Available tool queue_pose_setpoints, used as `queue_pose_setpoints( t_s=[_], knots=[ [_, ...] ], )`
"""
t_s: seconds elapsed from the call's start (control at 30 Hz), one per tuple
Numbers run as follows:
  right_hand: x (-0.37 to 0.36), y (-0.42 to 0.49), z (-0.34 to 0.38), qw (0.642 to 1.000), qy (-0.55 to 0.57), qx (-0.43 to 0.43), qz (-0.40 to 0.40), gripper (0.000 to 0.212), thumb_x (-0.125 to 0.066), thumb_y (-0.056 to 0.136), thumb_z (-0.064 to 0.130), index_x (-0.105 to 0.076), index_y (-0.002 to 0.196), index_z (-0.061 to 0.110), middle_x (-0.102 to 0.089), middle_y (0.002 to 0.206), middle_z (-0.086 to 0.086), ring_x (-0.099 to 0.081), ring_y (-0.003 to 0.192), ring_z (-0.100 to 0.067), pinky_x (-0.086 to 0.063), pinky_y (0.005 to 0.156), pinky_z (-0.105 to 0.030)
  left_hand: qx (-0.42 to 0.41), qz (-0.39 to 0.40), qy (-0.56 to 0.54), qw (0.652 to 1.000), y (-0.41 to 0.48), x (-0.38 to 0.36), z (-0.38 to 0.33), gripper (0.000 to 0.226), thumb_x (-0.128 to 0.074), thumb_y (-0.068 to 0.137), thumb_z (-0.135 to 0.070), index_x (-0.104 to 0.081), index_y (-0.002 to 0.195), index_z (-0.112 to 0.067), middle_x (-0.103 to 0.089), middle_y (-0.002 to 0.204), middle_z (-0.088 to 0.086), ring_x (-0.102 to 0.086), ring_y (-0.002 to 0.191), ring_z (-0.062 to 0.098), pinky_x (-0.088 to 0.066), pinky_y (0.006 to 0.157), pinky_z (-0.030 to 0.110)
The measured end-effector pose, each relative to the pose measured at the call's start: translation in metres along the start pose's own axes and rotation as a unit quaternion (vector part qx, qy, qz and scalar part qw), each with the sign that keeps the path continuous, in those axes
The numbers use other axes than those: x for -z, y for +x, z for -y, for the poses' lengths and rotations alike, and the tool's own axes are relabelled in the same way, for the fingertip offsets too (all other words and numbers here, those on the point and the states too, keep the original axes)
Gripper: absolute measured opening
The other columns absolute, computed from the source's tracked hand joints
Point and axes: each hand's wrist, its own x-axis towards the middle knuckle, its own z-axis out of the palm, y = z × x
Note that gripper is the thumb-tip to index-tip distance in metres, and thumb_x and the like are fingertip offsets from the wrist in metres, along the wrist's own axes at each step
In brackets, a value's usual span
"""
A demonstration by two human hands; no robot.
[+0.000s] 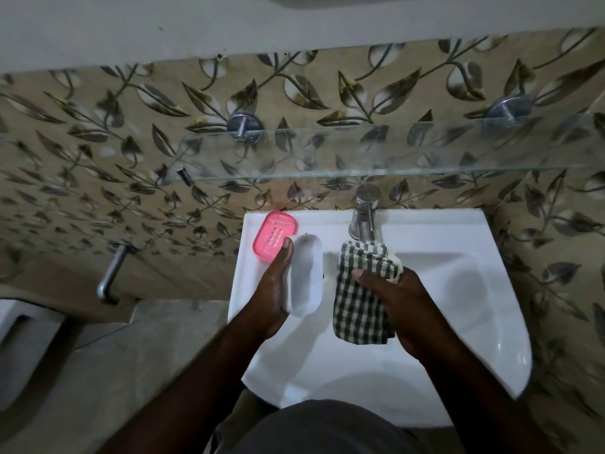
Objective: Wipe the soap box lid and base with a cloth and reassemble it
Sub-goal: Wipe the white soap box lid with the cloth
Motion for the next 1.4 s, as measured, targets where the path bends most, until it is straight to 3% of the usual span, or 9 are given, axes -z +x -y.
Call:
queue_pose_setpoints(
  t_s=[0.13, 0.37, 0.57, 0.67, 0.8, 1.03, 1.2, 1.3, 1.4],
  knots=[
    [-0.009, -0.001, 0.001, 0.993, -0.107, -0.020, 0.046, 0.018, -0.069, 0.087, 0.010, -0.069, 0.104, 0.014, -0.077, 0.095, -0.007, -0.073, 0.091, -0.025, -0.058, 0.079, -0.041, -0.028, -0.014, 0.059, 0.998, -0.001, -0.010, 0.002, 0.084, -0.064, 0.070, -0.069, -0.054, 0.137, -0.019, -0.055, 0.142, 0.005, -0.048, 0.133, 0.026, -0.030, 0.115, 0.049],
    [-0.053, 0.002, 0.010, 0.996, -0.073, 0.048, 0.034, 0.015, -0.065, 0.091, 0.013, -0.070, 0.105, 0.014, -0.076, 0.097, -0.007, -0.073, 0.092, -0.025, -0.060, 0.080, -0.039, -0.022, 0.024, 0.093, 0.995, -0.001, -0.016, -0.001, 0.066, -0.051, 0.078, -0.066, -0.063, 0.122, -0.018, -0.071, 0.120, 0.005, -0.067, 0.111, 0.020, -0.053, 0.094, 0.035],
    [-0.065, -0.006, 0.014, 0.949, -0.294, 0.019, 0.115, 0.014, -0.063, 0.082, 0.027, -0.069, 0.093, 0.021, -0.076, 0.088, -0.001, -0.072, 0.084, -0.016, -0.057, 0.085, -0.042, -0.038, 0.024, 0.035, 0.998, 0.003, -0.006, -0.006, 0.055, -0.052, 0.080, -0.055, -0.069, 0.115, -0.016, -0.071, 0.115, 0.015, -0.067, 0.107, 0.030, -0.052, 0.094, 0.041],
    [-0.071, 0.000, 0.028, 0.967, -0.225, -0.016, 0.121, 0.008, -0.064, 0.089, 0.012, -0.069, 0.093, 0.008, -0.076, 0.088, -0.012, -0.074, 0.081, -0.025, -0.059, 0.079, -0.043, -0.025, 0.039, 0.024, 0.999, 0.003, -0.002, -0.009, 0.048, -0.051, 0.080, -0.048, -0.069, 0.109, -0.015, -0.075, 0.105, 0.011, -0.071, 0.096, 0.024, -0.058, 0.080, 0.032],
    [-0.094, 0.008, 0.036, 0.995, -0.090, 0.003, 0.034, 0.013, -0.063, 0.088, 0.010, -0.068, 0.097, 0.002, -0.073, 0.093, -0.023, -0.073, 0.085, -0.036, -0.059, 0.080, -0.051, -0.032, 0.040, 0.021, 0.998, 0.003, 0.001, -0.023, 0.050, -0.060, 0.088, -0.044, -0.063, 0.119, -0.005, -0.070, 0.116, 0.017, -0.067, 0.108, 0.030, -0.056, 0.090, 0.036],
    [-0.100, -0.001, 0.015, 0.942, -0.313, -0.019, 0.122, 0.013, -0.064, 0.085, 0.017, -0.071, 0.096, 0.015, -0.076, 0.092, -0.007, -0.072, 0.090, -0.023, -0.055, 0.089, -0.048, -0.040, 0.021, 0.053, 0.998, 0.012, 0.021, -0.038, 0.066, -0.069, 0.071, -0.060, -0.067, 0.118, -0.014, -0.069, 0.118, 0.016, -0.065, 0.108, 0.032, -0.050, 0.097, 0.044],
    [-0.101, 0.005, 0.037, 0.998, -0.055, 0.026, -0.025, 0.017, -0.064, 0.089, 0.009, -0.070, 0.104, 0.009, -0.076, 0.097, -0.009, -0.072, 0.091, -0.027, -0.054, 0.077, -0.038, 0.032, 0.052, -0.061, 0.996, 0.016, 0.027, -0.039, 0.056, -0.037, 0.093, -0.057, -0.063, 0.120, -0.016, -0.073, 0.112, 0.009, -0.070, 0.101, 0.023, -0.057, 0.084, 0.034],
    [-0.111, 0.007, 0.041, 0.986, 0.059, 0.110, -0.114, 0.021, -0.062, 0.091, 0.009, -0.066, 0.111, 0.007, -0.074, 0.101, -0.008, -0.072, 0.090, -0.023, -0.056, 0.075, -0.041, 0.062, 0.083, -0.114, 0.988, 0.013, 0.029, -0.041, 0.066, -0.030, 0.094, -0.063, -0.064, 0.122, -0.014, -0.071, 0.115, 0.014, -0.069, 0.103, 0.027, -0.054, 0.088, 0.041],
    [-0.138, -0.001, 0.030, 0.981, 0.079, 0.135, -0.113, 0.022, -0.065, 0.087, 0.001, -0.068, 0.106, 0.010, -0.075, 0.101, -0.010, -0.073, 0.091, -0.026, -0.059, 0.074, -0.041, 0.048, 0.108, -0.111, 0.987, 0.013, 0.022, -0.045, 0.060, -0.025, 0.101, -0.050, -0.072, 0.102, -0.012, -0.076, 0.096, 0.010, -0.074, 0.084, 0.019, -0.061, 0.068, 0.033]
  ],
)
